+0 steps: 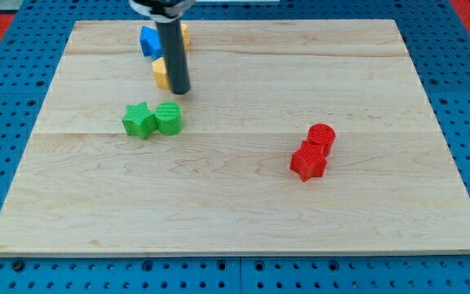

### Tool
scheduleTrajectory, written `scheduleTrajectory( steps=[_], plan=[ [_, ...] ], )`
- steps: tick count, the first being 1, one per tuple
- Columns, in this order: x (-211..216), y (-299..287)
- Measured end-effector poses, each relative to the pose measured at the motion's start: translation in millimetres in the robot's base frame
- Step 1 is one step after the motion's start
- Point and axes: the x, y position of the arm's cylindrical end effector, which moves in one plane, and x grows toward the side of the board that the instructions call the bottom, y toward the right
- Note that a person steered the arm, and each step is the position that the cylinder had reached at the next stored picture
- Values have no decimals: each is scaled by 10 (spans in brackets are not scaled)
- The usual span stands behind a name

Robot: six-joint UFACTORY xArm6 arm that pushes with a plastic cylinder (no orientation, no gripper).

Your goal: Nudge the yellow hexagon to the blue cube

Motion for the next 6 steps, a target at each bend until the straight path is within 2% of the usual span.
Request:
scheduleTrajectory(
  steps=[1, 2, 4, 6],
  plan=[
    [-49, -20],
    [-68, -482],
    [-326, -560],
    [-354, -571]
  ],
)
